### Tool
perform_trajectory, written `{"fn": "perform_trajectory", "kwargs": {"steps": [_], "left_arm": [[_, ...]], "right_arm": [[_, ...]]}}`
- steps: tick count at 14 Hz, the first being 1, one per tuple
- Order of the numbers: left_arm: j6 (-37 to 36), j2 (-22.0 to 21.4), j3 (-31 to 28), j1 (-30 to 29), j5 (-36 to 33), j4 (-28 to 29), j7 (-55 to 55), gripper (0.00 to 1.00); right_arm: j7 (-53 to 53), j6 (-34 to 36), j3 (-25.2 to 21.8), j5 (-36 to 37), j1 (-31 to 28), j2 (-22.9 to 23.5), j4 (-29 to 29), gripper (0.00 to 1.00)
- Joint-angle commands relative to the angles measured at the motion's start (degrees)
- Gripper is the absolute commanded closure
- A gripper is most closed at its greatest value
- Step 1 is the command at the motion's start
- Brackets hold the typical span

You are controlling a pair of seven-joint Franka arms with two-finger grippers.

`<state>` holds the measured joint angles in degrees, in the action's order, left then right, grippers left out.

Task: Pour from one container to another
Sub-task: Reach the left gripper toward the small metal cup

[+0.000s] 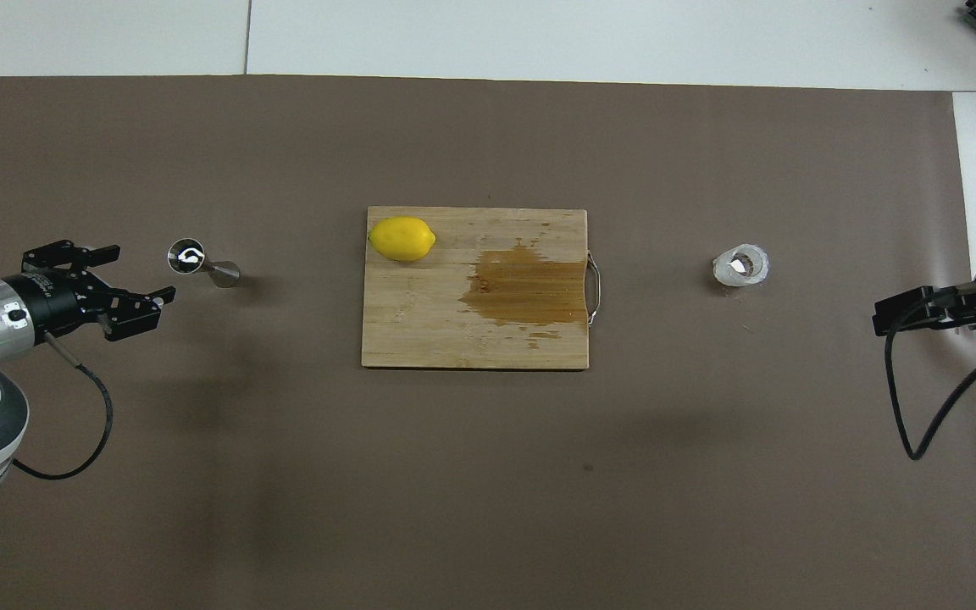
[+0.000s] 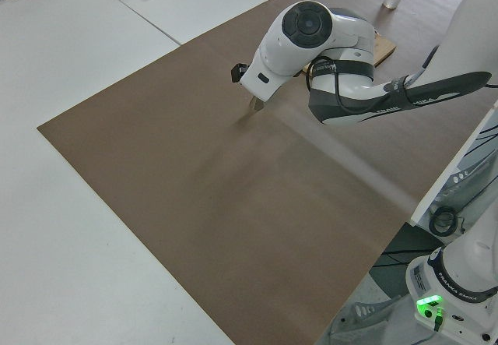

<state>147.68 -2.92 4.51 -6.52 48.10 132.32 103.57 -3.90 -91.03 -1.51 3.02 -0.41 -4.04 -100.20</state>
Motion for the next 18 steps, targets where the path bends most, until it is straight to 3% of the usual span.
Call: {"fn": "perform_trajectory", "kwargs": {"steps": [1, 4, 10, 18], "left_arm": [[5.0, -2.8, -0.3, 2.8, 5.1, 4.7, 2.7, 0.0], [12.5, -2.9, -0.3, 8.1, 9.6, 7.1, 2.9, 0.0], [19.1, 0.4, -0.3, 10.0, 16.4, 6.5, 2.9, 0.0], [22.5, 2.6, -0.3, 12.3, 22.2, 4.7, 2.8, 0.0]], "right_arm": [[0.6, 0.0, 0.5, 0.5, -0.6, -0.5, 0.0, 0.0], [0.6, 0.0, 0.5, 0.5, -0.6, -0.5, 0.0, 0.0], [0.6, 0.0, 0.5, 0.5, -0.6, -0.5, 0.0, 0.0], [0.6, 0.0, 0.5, 0.5, -0.6, -0.5, 0.0, 0.0]]}}
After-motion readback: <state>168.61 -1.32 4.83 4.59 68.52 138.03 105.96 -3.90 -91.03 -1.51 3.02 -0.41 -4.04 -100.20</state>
